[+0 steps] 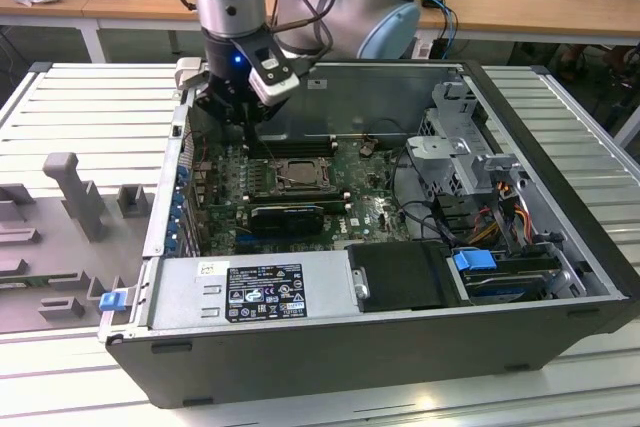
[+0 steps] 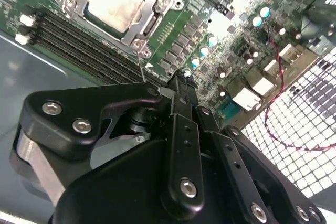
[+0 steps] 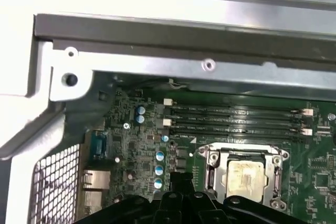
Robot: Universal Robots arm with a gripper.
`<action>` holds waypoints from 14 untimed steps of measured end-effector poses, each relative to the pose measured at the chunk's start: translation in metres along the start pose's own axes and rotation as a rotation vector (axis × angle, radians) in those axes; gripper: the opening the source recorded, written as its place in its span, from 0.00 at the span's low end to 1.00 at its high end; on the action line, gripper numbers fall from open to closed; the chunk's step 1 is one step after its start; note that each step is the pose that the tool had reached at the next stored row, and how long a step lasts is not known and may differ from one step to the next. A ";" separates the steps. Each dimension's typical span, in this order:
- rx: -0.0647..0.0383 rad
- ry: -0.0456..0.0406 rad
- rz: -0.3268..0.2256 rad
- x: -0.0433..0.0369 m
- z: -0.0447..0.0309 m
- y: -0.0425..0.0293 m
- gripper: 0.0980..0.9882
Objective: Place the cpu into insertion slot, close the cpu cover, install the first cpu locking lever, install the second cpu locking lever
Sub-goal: 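Install the first cpu locking lever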
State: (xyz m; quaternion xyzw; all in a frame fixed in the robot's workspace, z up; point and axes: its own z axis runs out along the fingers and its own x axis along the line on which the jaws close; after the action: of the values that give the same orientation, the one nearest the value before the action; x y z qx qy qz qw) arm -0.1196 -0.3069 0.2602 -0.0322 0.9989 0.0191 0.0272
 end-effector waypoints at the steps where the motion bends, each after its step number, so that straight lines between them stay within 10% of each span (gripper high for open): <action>1: 0.000 0.0000 0.000 0.0008 0.0007 0.0021 0.01; 7: 0.000 0.0001 0.000 0.0013 0.0056 0.0183 0.01; 14: 0.000 0.0002 0.000 -0.0055 0.0064 0.0202 0.01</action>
State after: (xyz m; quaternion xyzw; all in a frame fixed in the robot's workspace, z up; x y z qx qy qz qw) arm -0.1151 -0.2862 0.2549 -0.0322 0.9989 0.0191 0.0271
